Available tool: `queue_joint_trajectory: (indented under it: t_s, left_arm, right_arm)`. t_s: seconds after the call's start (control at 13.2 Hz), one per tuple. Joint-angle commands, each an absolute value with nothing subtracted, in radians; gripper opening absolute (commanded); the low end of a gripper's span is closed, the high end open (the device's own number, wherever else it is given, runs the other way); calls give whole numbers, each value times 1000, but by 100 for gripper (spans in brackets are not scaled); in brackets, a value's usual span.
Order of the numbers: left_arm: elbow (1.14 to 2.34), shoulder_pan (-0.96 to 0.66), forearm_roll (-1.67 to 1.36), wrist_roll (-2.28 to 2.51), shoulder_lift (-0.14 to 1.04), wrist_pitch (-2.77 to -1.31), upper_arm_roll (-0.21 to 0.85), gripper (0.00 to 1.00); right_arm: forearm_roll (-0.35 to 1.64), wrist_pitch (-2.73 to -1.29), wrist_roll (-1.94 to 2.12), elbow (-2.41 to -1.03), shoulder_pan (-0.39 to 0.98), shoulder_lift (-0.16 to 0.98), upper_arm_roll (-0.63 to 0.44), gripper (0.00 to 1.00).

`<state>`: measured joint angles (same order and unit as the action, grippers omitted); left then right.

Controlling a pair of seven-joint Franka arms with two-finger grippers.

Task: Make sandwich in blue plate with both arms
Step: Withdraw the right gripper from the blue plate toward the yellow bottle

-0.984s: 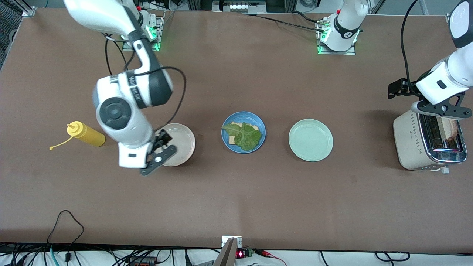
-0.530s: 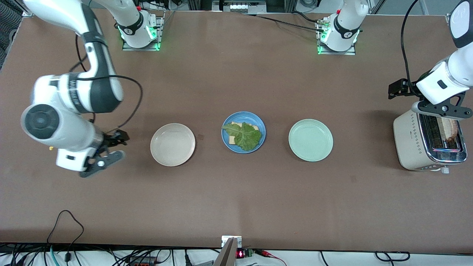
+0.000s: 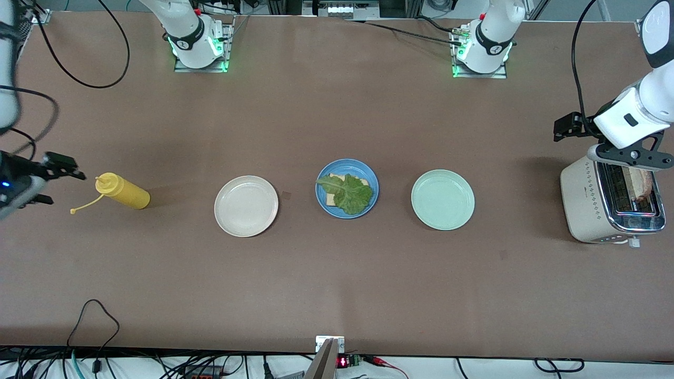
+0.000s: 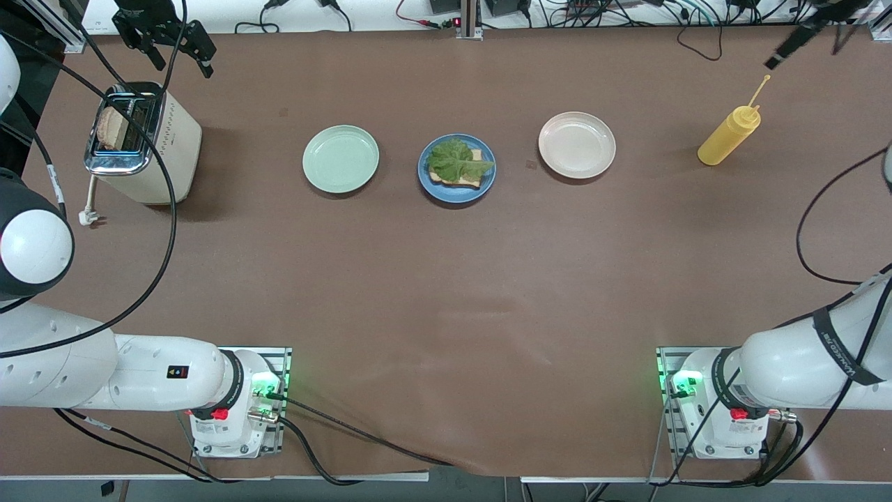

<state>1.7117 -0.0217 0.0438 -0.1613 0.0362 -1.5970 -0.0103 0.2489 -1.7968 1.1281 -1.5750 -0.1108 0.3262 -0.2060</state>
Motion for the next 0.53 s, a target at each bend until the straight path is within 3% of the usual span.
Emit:
queue_joint_trajectory:
  t_s: [0.0, 0.45]
  left_arm:
    - [1698, -15, 32, -176, 37, -1594, -8, 100]
    - [1698, -15, 32, -176, 38, -1594, -8, 100]
  right_arm:
    - [401, -1792, 1400, -1641, -222, 298, -179, 100]
    - [736, -1730, 1993, -1856, -432, 314, -179, 100]
